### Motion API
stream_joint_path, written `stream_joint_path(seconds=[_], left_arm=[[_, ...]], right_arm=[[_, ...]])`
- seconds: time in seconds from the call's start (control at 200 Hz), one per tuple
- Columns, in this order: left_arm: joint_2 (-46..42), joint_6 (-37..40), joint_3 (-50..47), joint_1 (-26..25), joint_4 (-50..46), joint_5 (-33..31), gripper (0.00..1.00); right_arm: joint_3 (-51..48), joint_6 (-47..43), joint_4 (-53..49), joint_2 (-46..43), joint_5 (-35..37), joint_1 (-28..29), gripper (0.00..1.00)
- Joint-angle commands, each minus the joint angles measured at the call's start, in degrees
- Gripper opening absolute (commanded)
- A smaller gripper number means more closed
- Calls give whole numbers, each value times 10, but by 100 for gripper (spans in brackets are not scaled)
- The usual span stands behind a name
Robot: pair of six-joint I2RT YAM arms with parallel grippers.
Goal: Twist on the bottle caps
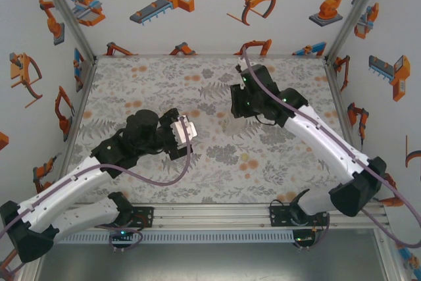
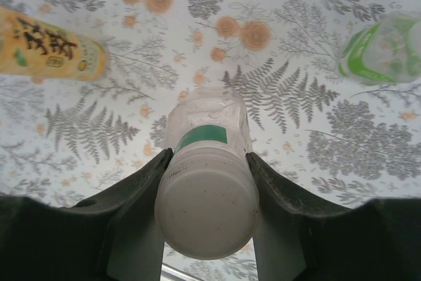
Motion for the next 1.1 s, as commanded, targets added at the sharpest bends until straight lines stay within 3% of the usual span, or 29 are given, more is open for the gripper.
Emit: stream_joint_path(seconds=[0.0,0.476,0.646,0.776,1.097], left_arm=[[-18,-22,-8,13,30,15,79],[-22,-14,-5,19,18,31,74],[-22,-10,-9,19,21,-6,76],[-24,-7,-5,20,15,-33,76],[-16,-2,-5,20,10,-22,77]], right_arm=[[44,-46,-29,28,2,-21,28],[179,-82,-28,189,-40,-97,28],[227,-88,-54,245,-45,-112,28],[247,-95,-61,276,-36,-117,28],[249,-99,-47,308,-42,-123,30]])
